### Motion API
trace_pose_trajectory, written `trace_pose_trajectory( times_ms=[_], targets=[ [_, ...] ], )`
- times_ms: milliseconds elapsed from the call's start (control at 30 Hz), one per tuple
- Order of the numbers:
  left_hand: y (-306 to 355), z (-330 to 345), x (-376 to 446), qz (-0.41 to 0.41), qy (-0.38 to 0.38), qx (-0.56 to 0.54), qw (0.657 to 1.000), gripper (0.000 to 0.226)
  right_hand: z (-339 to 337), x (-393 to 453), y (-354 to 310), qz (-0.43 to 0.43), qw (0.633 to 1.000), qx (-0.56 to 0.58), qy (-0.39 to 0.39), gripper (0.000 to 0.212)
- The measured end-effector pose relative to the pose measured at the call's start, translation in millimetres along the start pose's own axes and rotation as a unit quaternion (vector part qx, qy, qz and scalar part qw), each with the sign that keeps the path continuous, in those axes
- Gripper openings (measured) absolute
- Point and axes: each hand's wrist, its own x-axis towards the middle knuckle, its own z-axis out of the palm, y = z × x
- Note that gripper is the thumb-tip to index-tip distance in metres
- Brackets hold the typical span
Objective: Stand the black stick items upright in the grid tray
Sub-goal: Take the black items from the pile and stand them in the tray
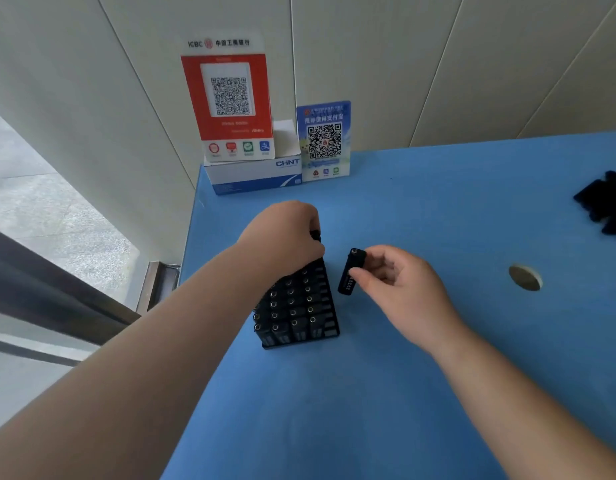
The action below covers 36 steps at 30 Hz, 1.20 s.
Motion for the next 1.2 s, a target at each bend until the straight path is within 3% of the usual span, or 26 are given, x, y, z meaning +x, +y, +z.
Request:
trace_pose_trajectory(
  times_ms=[233,767,867,1200],
  targets=[
    [7.6,-4.7,7.5,0.012,-0.018,0.040,0.999,0.007,0.9,12.8,4.1,0.028,0.999,-0.002,0.042,0.010],
    [8.0,-3.8,7.9,-0.009,-0.050,0.003,0.999,0.005,1.1,26.8,10.0,-0.004,1.000,0.003,0.009,0.012],
    [3.1,-6.2,5.1,0.002,-0.059,-0.008,0.998,0.016,4.7,33.7,11.1,-0.015,1.000,-0.004,0.007,0.016],
    [-21.1,-1.9,-25.1,0.033,0.017,-0.081,0.996,0.035,29.9,51.6,10.2,-0.051,0.997,-0.056,-0.011,0.031]
  ],
)
